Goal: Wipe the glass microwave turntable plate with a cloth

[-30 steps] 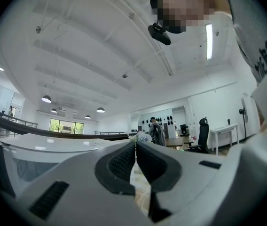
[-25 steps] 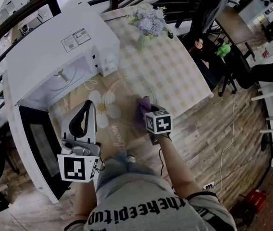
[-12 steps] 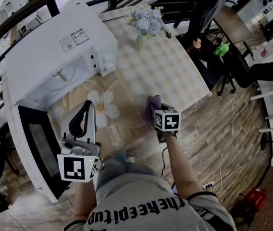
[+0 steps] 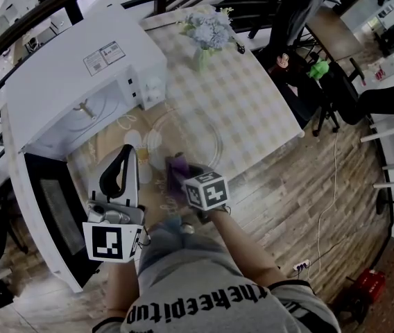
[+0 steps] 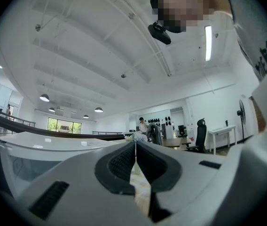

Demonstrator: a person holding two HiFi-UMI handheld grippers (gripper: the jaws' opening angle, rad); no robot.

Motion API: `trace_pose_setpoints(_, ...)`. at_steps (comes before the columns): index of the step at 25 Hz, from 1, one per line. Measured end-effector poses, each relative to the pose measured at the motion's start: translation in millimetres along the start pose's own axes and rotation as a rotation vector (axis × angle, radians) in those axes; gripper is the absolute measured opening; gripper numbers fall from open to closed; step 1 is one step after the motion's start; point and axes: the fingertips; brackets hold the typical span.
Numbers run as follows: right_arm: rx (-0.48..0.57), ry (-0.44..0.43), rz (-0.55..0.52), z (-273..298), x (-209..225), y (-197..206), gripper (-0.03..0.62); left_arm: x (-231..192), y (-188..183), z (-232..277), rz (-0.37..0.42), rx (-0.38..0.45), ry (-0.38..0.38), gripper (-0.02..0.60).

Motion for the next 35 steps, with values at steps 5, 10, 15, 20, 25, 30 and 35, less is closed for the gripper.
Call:
trace_pose_setpoints(5,-0.037,0.013,-0.079,12,-2,11,0.106,-2,2,-2,0.0,-0.005,-0.009,0.011)
trace_pose_setpoints(10,-0.035,0.029,-0.075,2,12,13,0.106,-1,0,-3,0.002,-0.002,-0.009,0.011)
trace_pose_setpoints(15,-0.006,0.087,-0.036,-15,44,12,0.106,-1,-1,-5,0.003,-0.003,-0.012,0.011)
trace_pose_setpoints(20,0.028,0.177,0.012,-35,86,8,0.106,2,-3,-7,0.003,-0.001,-0.01,0.011)
trace_pose_setpoints(25,0.062,0.244,0.075,-52,119,5,0.107,3,-5,-10,0.005,0.002,-0.009,0.011)
trace_pose_setpoints(30,0.082,0.255,0.128,-64,133,6,0.109,4,-8,-15,0.013,0.002,-0.013,0.011)
trace_pose_setpoints(35,0.079,0.266,0.121,-63,135,8,0.107,4,-9,-19,0.014,-0.004,-0.025,0.011)
Point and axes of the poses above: the fingertips, and each gripper's own axes: z forward along the fingers, x to its right, y out of its underside, and after that the axes turned 5 degrees about z, right-handed
